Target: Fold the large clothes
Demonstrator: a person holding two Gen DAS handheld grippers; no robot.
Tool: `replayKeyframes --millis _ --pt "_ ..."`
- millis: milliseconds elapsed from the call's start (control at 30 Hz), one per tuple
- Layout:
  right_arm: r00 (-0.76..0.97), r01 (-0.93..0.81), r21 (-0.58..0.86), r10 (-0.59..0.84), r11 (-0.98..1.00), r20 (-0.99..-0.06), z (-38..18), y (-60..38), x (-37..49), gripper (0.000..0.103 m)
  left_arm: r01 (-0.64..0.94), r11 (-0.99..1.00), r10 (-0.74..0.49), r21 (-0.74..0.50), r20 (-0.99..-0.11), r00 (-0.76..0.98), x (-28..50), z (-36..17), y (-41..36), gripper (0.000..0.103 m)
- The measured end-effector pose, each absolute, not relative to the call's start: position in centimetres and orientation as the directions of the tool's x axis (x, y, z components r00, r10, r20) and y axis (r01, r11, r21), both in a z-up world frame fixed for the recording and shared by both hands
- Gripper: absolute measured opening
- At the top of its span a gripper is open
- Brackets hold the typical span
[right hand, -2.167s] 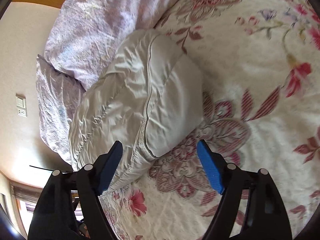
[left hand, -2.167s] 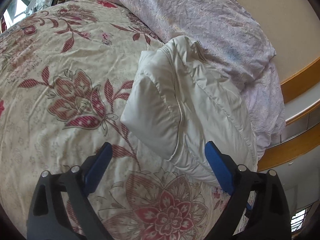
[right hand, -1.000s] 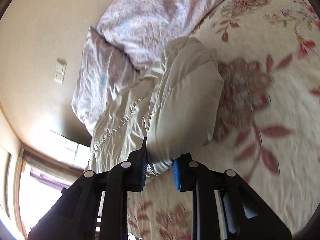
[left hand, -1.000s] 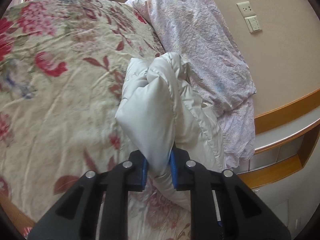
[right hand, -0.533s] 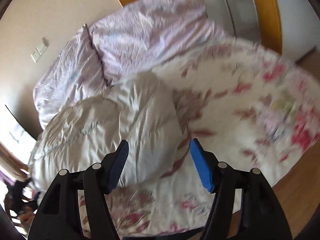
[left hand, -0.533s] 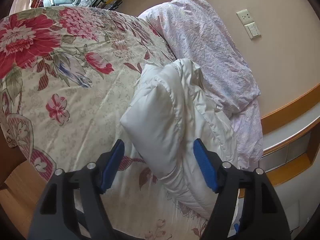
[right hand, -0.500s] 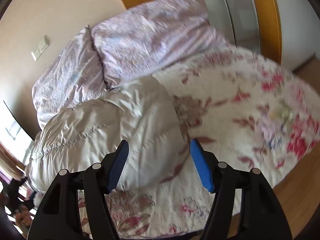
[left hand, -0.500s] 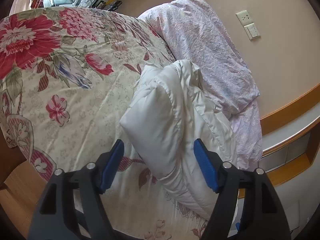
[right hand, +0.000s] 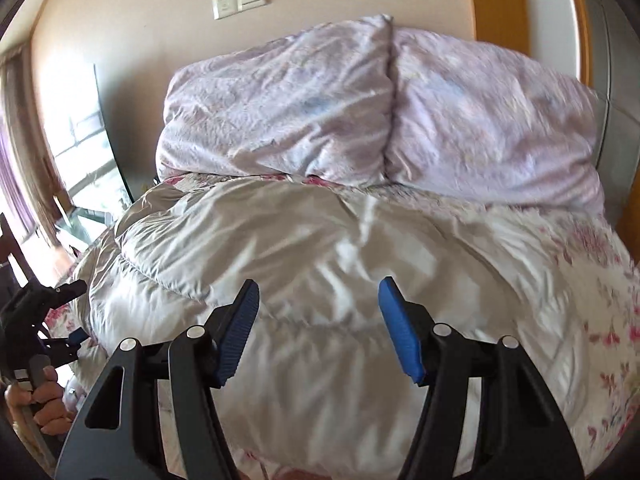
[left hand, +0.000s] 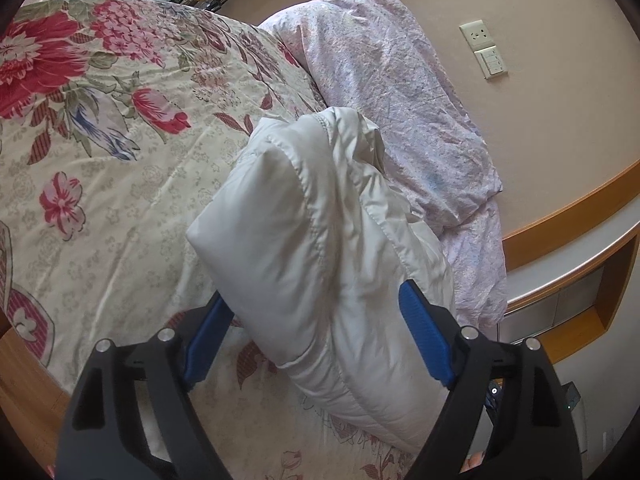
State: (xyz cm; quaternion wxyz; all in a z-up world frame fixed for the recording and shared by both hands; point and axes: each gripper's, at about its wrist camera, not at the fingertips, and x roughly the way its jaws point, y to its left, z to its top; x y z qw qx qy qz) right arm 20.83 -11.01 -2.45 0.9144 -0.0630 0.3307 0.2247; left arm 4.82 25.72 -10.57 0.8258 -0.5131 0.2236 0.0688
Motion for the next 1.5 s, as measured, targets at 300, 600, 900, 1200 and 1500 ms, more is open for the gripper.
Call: replayKeyframes --millis 300,600,900,1200,1500 --pt "0.657 -0.404 0.025 0.310 0.914 -0.687 -5.0 -8.8 22.6 0.055 -0.330 0.460 -0.120 -0.824 -0.426 0.897 5.5 -10.6 26.0 0.083" --pt "0.573 -0.417 -0.038 0.230 0.908 -0.786 -9.3 -6.7 25.0 0.058 -0.331 0.472 -0.124 -0.817 -0.433 0.893 6.1 -10.5 25.8 0.083" --pt "0.577 -0.406 -0.006 0.251 0.914 -0.777 -9.4 -7.0 25.0 0.058 -0.339 0.477 -0.124 -0.811 -0.444 0.887 7.0 -10.4 25.5 0.086" --pt "0.582 -0.411 -0.001 0.261 0.912 -0.770 -9.5 -7.1 25.0 0.059 -0.328 0.476 -0.147 -0.816 -0.441 0.885 8.1 -10.6 26.5 0.079" --pt "0.588 -0.416 0.004 0.272 0.909 -0.761 -9.6 -7.0 24.8 0.059 -0.317 0.407 -0.157 -0.857 -0.407 0.900 8.3 -10.8 27.7 0.077"
